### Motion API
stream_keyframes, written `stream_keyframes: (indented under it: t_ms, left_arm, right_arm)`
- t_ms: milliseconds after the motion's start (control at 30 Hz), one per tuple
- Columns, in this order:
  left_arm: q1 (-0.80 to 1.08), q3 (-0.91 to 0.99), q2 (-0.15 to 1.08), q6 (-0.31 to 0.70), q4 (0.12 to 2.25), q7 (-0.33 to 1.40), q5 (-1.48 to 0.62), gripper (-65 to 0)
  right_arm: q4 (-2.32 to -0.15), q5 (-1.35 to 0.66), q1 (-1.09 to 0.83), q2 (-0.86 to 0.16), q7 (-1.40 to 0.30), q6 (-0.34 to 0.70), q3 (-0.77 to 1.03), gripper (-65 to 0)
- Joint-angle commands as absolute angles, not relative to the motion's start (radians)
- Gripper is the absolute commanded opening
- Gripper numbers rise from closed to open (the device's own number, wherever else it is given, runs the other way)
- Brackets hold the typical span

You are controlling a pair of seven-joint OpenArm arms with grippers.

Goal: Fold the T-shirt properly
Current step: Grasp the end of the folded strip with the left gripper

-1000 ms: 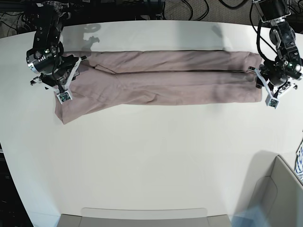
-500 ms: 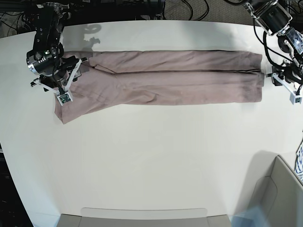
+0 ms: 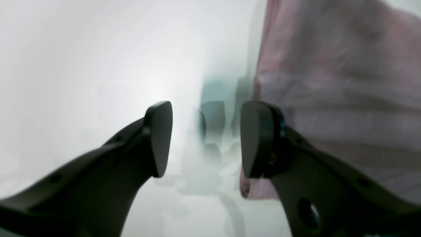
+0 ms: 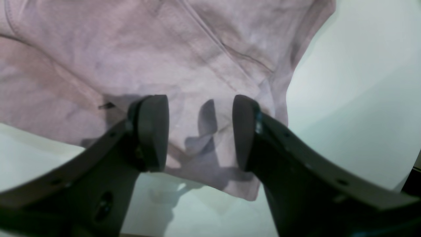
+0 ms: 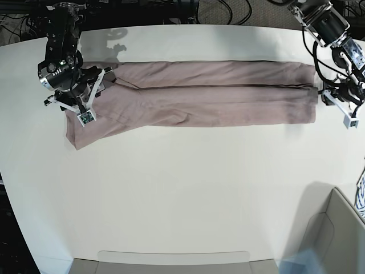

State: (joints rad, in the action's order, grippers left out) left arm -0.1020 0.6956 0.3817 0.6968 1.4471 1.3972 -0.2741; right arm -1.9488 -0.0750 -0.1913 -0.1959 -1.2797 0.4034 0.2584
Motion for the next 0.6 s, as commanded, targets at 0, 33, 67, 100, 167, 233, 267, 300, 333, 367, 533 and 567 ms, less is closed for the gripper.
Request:
stream_keyframes:
  t_ms: [0, 33, 67, 100, 167, 233, 267, 300, 333, 367, 533, 567]
  left_arm:
    - [-0.111, 0.696, 0.39, 0.698, 1.466, 1.396, -0.282, -32.1]
    - [-0.111, 0.696, 0.383, 0.698, 1.466, 1.396, -0.282, -32.1]
    - [-0.11, 0.696, 0.377, 0.698, 1.466, 1.396, -0.282, -32.1]
    - [-0.11, 0.696, 0.374, 0.698, 1.466, 1.396, -0.282, -32.1]
    - [-0.11, 0.696, 0.371, 0.698, 1.466, 1.396, -0.282, -32.1]
    - [-0.11, 0.694, 0.364, 0.698, 1.466, 1.396, -0.282, -32.1]
    - [-0.11, 0.687, 0.358, 0.698, 1.466, 1.396, -0.282, -32.1]
    - [-0.108, 0.671, 0.355, 0.698, 1.466, 1.396, -0.278, -32.1]
    - [-0.108, 0.656, 0.352, 0.698, 1.466, 1.396, -0.275, -32.2]
    - [-0.107, 0.644, 0.351, 0.698, 1.466, 1.396, -0.275, -32.2]
    - [-0.073, 0.602, 0.321, 0.698, 1.458, 1.379, -0.263, -32.2]
    - [-0.073, 0.599, 0.32, 0.698, 1.451, 1.366, -0.251, -32.2]
  right_arm:
    - [-1.963, -0.071, -0.179, -0.205, -1.273, 0.404, 0.263, -34.0]
    - [-1.963, -0.071, -0.179, -0.205, -1.273, 0.404, 0.263, -34.0]
    - [-1.963, -0.071, -0.179, -0.205, -1.273, 0.404, 0.263, -34.0]
    - [-1.963, -0.071, -0.179, -0.205, -1.273, 0.404, 0.263, -34.0]
    - [-1.963, -0.071, -0.179, -0.205, -1.273, 0.404, 0.263, -34.0]
    - [-1.963, -0.071, -0.179, -0.205, -1.273, 0.404, 0.263, -34.0]
    - [-1.963, -0.071, -0.179, -0.205, -1.273, 0.404, 0.263, -34.0]
    - [-1.963, -0.071, -0.179, -0.206, -1.273, 0.404, 0.263, -34.0]
    - [-1.963, -0.071, -0.179, -0.206, -1.273, 0.404, 0.263, -34.0]
    - [-1.963, -0.071, -0.179, -0.206, -1.273, 0.404, 0.263, -34.0]
    - [-1.962, -0.071, -0.179, -0.206, -1.271, 0.404, 0.262, -34.0]
    - [-1.962, -0.071, -0.179, -0.208, -1.271, 0.404, 0.262, -34.0]
